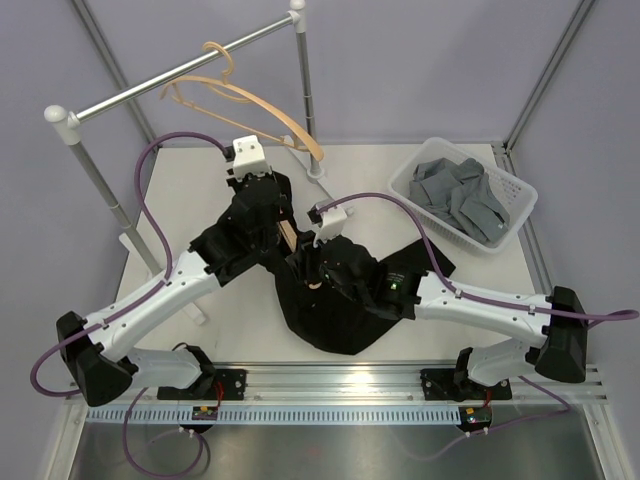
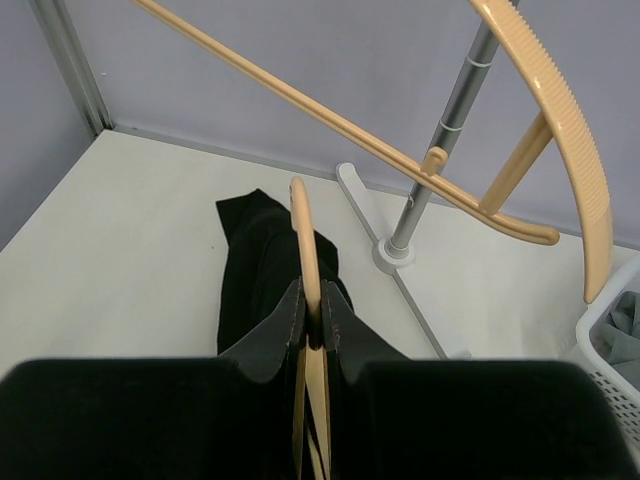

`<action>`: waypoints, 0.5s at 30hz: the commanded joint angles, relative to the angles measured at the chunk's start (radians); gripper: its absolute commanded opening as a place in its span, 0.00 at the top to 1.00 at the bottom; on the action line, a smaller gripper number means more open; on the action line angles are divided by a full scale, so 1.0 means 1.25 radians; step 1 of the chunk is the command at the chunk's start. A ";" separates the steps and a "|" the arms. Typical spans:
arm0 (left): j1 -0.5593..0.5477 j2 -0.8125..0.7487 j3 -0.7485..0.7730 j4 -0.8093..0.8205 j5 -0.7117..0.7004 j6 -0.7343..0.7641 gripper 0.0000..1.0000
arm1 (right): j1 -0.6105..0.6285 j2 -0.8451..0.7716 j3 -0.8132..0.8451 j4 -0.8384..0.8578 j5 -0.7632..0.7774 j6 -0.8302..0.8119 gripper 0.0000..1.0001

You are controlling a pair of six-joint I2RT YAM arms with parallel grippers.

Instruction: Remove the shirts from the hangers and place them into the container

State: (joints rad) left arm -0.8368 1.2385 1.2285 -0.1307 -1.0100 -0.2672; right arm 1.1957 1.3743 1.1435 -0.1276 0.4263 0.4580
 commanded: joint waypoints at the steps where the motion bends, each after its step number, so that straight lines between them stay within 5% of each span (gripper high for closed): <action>1: -0.002 -0.041 -0.015 0.066 -0.014 -0.018 1.00 | -0.004 -0.045 -0.004 0.010 0.117 -0.019 0.55; 7: -0.006 -0.089 -0.050 0.063 0.046 -0.016 1.00 | -0.006 -0.071 -0.014 -0.010 0.177 -0.055 0.74; 10: -0.004 -0.111 -0.067 0.052 0.080 -0.019 1.00 | -0.006 -0.091 -0.021 -0.005 0.198 -0.089 0.94; 14: -0.004 -0.154 -0.075 0.010 0.123 -0.019 0.84 | -0.006 -0.119 -0.041 0.005 0.208 -0.136 1.00; 15: -0.004 -0.172 -0.076 0.004 0.132 -0.018 0.69 | -0.006 -0.131 -0.043 0.008 0.205 -0.143 1.00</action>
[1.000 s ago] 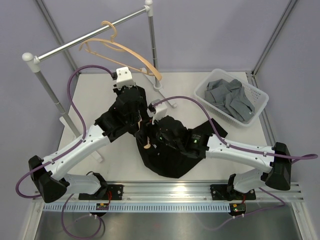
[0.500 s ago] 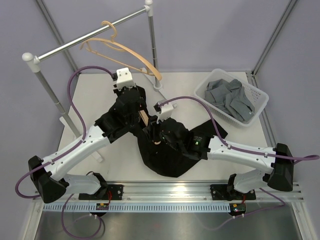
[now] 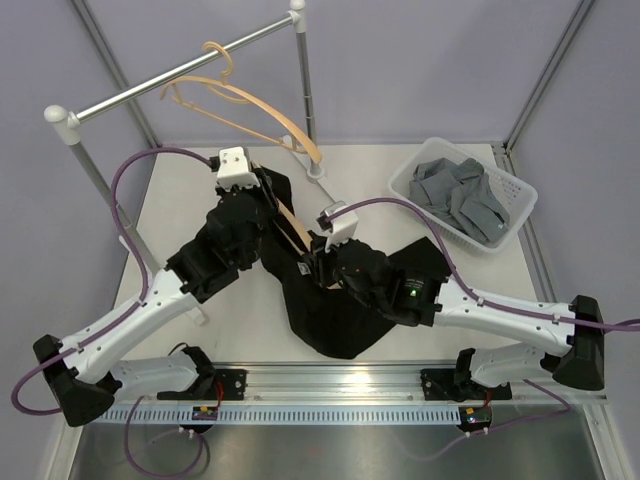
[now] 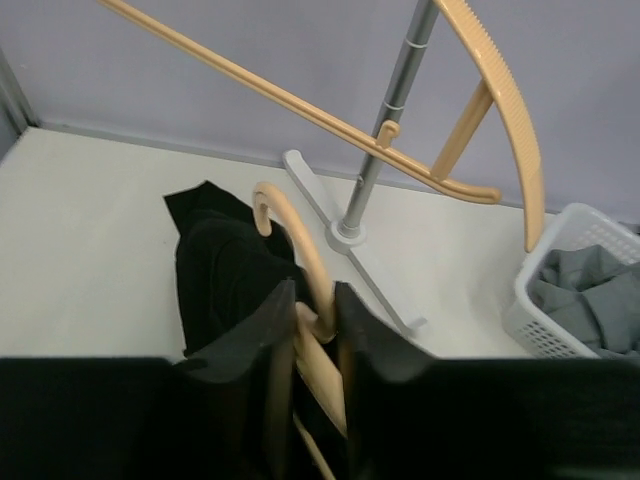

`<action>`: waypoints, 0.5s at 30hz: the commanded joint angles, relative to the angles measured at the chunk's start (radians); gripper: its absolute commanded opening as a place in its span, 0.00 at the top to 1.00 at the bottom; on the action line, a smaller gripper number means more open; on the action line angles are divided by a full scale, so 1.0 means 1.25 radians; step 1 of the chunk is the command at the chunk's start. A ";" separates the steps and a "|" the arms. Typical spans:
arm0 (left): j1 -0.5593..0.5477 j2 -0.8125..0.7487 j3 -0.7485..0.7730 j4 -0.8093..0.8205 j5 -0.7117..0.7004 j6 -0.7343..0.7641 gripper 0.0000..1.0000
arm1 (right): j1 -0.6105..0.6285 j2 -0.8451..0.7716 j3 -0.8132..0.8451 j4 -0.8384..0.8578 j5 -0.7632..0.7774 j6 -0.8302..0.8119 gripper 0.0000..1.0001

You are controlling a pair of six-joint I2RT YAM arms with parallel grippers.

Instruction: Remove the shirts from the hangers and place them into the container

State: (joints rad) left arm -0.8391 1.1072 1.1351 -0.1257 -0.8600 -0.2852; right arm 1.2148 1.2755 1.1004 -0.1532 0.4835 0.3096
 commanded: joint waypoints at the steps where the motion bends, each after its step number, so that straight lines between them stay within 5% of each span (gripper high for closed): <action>1: -0.002 -0.077 -0.001 -0.006 0.031 -0.001 0.61 | -0.022 -0.058 -0.013 0.030 0.156 -0.030 1.00; 4: -0.002 -0.114 -0.004 -0.036 0.064 0.001 0.35 | -0.022 -0.079 -0.025 0.033 0.145 -0.054 1.00; 7: -0.002 -0.145 -0.001 -0.054 0.093 0.011 0.20 | -0.022 -0.096 -0.031 0.034 0.137 -0.064 1.00; 15: -0.001 -0.217 -0.031 -0.164 0.182 -0.039 0.14 | -0.022 -0.151 -0.047 0.034 0.109 -0.093 1.00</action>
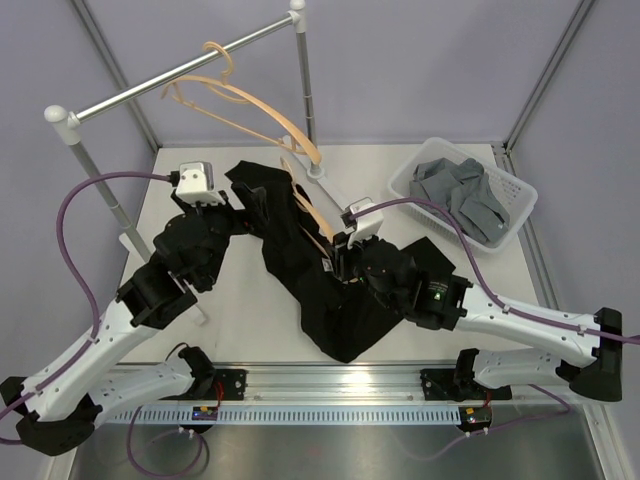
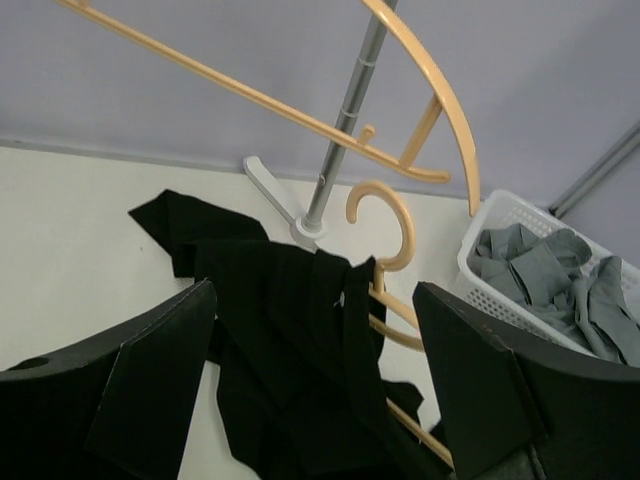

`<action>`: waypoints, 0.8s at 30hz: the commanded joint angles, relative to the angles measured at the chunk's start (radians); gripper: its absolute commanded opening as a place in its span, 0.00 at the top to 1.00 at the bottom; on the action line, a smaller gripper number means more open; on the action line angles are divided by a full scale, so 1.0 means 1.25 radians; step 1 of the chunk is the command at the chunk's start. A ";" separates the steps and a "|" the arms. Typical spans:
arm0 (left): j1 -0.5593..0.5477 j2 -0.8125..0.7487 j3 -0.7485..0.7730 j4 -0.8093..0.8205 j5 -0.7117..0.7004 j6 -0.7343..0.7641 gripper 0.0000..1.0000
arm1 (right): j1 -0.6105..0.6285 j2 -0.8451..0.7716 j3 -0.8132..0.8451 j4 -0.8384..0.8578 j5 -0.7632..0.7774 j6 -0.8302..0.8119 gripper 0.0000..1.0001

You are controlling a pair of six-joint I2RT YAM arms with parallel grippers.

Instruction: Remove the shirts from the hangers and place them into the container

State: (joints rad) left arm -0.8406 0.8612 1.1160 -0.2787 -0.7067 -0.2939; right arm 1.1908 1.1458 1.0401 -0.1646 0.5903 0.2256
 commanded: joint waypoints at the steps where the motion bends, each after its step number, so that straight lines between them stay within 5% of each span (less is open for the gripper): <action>1: 0.000 -0.027 -0.034 -0.047 0.082 -0.059 0.14 | -0.003 -0.053 0.000 0.045 0.019 -0.030 1.00; 15: 0.000 0.161 0.018 -0.048 0.192 -0.156 0.16 | -0.003 -0.088 -0.002 0.038 -0.071 -0.057 1.00; 19: 0.000 0.220 0.031 -0.048 0.170 -0.155 0.27 | -0.003 -0.097 -0.006 0.038 -0.081 -0.054 1.00; 22: 0.001 0.225 0.008 -0.048 0.132 -0.164 0.42 | -0.003 -0.118 -0.009 0.030 -0.083 -0.055 1.00; 24: 0.005 0.220 -0.007 -0.051 0.115 -0.167 0.62 | -0.003 -0.137 -0.009 0.018 -0.084 -0.055 1.00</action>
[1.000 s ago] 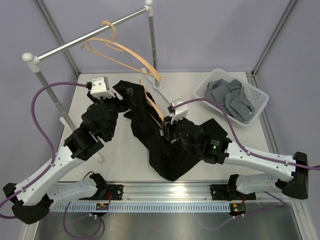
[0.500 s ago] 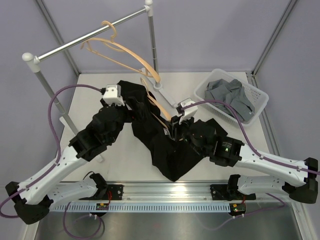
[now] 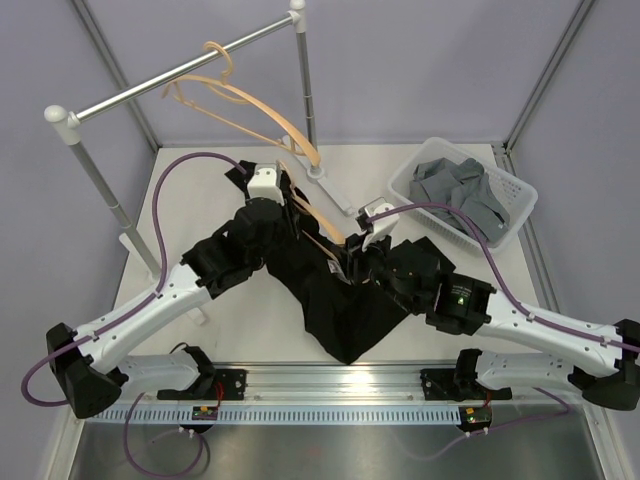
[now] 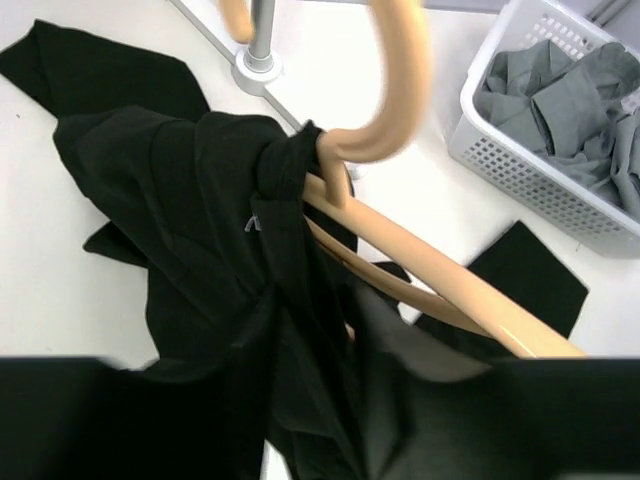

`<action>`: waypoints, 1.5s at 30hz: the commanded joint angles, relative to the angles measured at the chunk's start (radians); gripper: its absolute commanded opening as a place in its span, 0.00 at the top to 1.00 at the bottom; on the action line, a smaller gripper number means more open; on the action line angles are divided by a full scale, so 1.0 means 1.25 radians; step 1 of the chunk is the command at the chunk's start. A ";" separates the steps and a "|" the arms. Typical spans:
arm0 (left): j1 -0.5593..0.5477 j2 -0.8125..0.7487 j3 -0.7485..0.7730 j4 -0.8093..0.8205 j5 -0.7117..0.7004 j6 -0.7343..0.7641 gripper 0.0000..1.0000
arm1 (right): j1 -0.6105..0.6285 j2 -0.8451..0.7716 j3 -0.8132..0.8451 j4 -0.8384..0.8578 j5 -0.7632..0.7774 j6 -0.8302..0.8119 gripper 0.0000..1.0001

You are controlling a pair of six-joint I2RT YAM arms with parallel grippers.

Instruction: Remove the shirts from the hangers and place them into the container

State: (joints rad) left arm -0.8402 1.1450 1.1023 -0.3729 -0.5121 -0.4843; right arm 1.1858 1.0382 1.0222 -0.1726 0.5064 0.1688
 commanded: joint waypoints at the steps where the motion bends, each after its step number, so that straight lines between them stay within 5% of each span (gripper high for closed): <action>1: 0.011 -0.009 -0.003 0.023 -0.049 -0.022 0.68 | 0.001 -0.059 0.006 0.020 -0.016 -0.011 1.00; 3: 0.018 -0.014 -0.020 0.022 -0.055 -0.026 0.85 | 0.001 -0.081 0.006 0.012 -0.023 -0.009 1.00; 7: 0.036 -0.008 -0.029 0.010 -0.057 -0.035 1.00 | 0.001 -0.117 0.011 -0.005 -0.033 -0.007 1.00; 22: 0.249 -0.058 -0.125 -0.048 -0.014 -0.067 1.00 | 0.001 -0.294 0.041 -0.191 -0.095 0.012 1.00; 28: 0.259 -0.078 -0.119 -0.044 0.052 -0.072 1.00 | 0.001 -0.338 0.012 -0.168 -0.078 0.012 1.00; 35: 0.254 -0.148 -0.125 -0.048 0.158 -0.054 1.00 | 0.001 -0.244 0.020 -0.126 -0.092 -0.002 1.00; 45: 0.255 -0.245 -0.195 -0.114 0.096 -0.037 1.00 | 0.001 -0.275 0.076 -0.150 -0.098 -0.029 1.00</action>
State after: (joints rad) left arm -0.5201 0.8375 0.8848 -0.4870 -0.3569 -0.5430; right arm 1.1858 0.7307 1.0359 -0.3962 0.3969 0.1665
